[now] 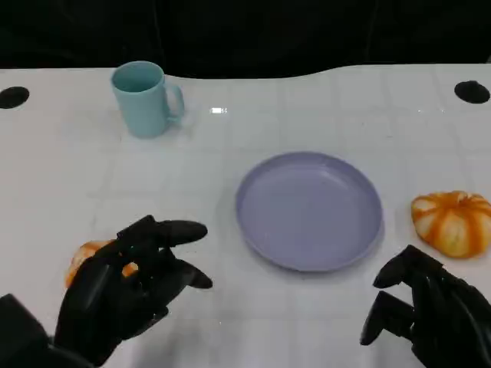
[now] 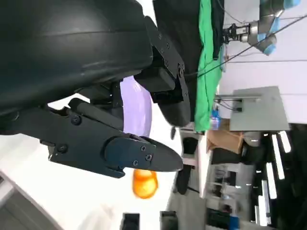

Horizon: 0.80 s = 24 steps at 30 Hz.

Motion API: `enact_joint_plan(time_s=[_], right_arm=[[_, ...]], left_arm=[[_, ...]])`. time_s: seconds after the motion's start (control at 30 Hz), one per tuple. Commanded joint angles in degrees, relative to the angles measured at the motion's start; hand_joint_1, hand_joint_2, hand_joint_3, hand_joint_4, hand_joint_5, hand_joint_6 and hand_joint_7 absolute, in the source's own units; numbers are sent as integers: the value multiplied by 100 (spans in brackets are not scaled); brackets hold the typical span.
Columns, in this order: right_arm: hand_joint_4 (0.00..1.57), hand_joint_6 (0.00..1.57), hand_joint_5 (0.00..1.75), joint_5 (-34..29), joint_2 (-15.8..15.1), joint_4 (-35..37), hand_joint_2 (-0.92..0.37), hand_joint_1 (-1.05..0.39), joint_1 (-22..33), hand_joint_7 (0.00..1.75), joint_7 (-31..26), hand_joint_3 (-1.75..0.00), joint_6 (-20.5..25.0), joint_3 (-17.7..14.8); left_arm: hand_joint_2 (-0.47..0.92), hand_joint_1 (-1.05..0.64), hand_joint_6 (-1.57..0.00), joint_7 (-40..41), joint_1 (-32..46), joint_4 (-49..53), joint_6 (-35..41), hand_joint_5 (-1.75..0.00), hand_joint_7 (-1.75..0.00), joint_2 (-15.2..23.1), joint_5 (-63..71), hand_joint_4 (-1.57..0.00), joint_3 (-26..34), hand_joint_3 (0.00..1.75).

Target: Grasp the bread from the table and place it into the plate.

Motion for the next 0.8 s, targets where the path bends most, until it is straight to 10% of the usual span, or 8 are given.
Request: enact_joint_plan(time_s=[0.03, 0.8], right_arm=[[60, 43, 175, 55, -44, -44, -92, -53, 11, 167, 13, -43, 17, -34], [59, 42, 175, 15, -42, -48, -92, -53, 27, 168, -8, -44, -9, -19]], left_arm=[[92, -52, -60, 299, -8, -425, -111, -89, -14, 432, 713, -39, -40, 4], [86, -51, -31, 1036, -31, -1717, 179, -32, 0, 2152, 4266, -12, -307, 0]])
